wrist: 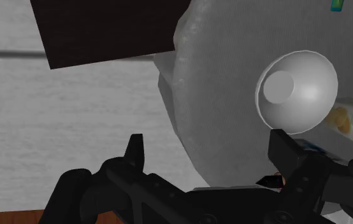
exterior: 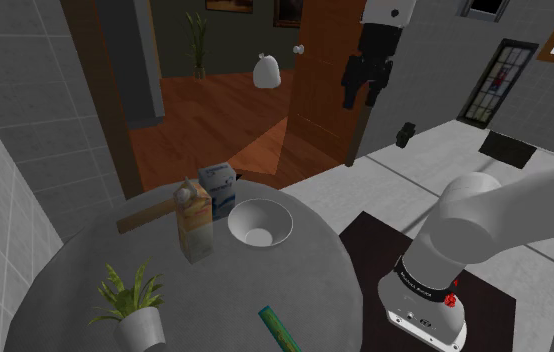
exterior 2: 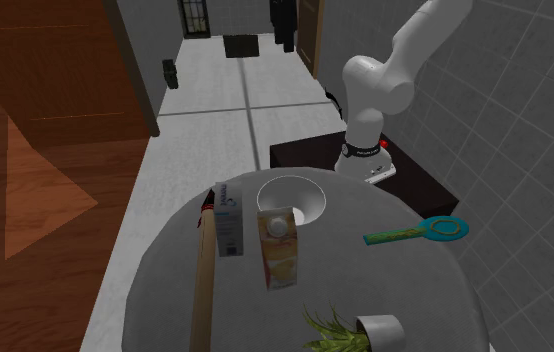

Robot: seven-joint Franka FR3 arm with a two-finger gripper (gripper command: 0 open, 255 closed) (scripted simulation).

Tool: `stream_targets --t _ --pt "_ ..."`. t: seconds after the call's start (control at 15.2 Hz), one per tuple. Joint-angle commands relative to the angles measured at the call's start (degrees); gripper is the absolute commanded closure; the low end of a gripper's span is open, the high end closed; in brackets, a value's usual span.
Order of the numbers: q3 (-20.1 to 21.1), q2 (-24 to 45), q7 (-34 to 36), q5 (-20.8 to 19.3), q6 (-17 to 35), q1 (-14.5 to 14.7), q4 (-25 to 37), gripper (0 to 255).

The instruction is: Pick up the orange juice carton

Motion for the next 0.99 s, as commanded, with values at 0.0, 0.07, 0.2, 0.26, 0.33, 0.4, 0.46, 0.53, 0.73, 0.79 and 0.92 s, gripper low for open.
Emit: stream_targets --t 0.0,0.07,0.2,0.26,0.33,0.4,0.46,0.53,0.73,0.79,0.92 --pt "0.00 0.00 0.00 0.00 0.00 0.00 0.00 0" --pt "1.59 1.52 1.29 0.31 -0.06 0.45 0.95 0" --pt "4.71 4.77 3.89 0.79 -0.22 1.29 3.05 0" --pt "6.24 6.49 5.19 0.97 -0.33 1.67 4.20 0" --pt "7.75 8.26 6.51 1.09 -0.46 2.04 5.40 0" --pt "9.24 10.11 7.83 1.16 -0.62 2.39 6.67 0" --pt "10.70 12.01 9.18 1.17 -0.80 2.73 8.00 0" --pt "12.16 13.97 10.53 1.13 -1.02 3.04 9.39 0" --pt "16.43 20.23 14.72 0.63 -1.84 3.94 13.94 0" --pt "17.80 22.44 16.17 0.32 -2.19 4.26 15.59 0" --pt "20.50 27.08 19.16 -0.50 -3.02 4.92 19.08 0"
